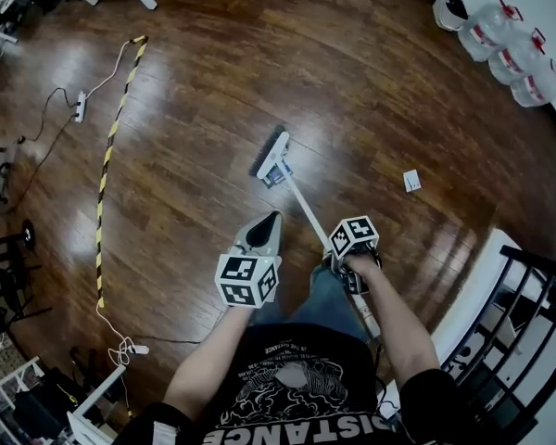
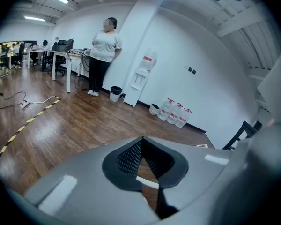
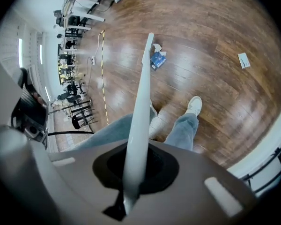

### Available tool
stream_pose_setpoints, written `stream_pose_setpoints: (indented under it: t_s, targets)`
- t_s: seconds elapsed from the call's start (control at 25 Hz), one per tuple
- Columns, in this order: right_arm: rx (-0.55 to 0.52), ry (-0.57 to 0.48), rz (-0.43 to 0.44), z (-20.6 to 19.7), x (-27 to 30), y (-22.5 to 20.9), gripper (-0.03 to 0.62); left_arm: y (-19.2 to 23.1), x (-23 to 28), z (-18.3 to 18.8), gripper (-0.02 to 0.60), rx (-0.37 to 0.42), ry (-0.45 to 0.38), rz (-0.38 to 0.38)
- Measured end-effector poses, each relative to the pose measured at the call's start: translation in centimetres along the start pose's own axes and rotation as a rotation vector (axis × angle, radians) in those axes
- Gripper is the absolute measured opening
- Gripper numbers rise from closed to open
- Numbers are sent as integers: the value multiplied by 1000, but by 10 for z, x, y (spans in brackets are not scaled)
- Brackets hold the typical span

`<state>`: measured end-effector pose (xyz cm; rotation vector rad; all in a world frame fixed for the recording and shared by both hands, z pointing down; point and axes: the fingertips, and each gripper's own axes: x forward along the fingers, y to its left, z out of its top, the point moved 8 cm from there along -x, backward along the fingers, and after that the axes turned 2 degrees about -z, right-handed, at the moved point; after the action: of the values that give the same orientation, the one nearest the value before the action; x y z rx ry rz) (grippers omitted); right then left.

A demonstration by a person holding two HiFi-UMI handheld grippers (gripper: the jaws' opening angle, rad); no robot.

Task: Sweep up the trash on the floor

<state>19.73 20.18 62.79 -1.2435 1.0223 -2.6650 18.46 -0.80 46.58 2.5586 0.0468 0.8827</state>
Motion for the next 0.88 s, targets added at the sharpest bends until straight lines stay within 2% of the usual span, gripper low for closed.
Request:
stream_pose_setpoints:
  t_s: [0.12, 0.32, 0.6, 0.88]
  targets:
    - [10, -73, 25, -21, -18, -10, 0, -30, 16, -1, 5, 33, 14, -71]
    - [60, -193, 6, -55, -53, -44, 0, -88, 55, -8, 5, 85, 57, -200]
    - [207, -316, -31, -108, -100, -125, 0, -174, 100, -26, 5, 133, 125, -337]
    - [373, -363, -76, -153, -145, -216, 0, -245, 139, -38, 5, 219, 178, -444]
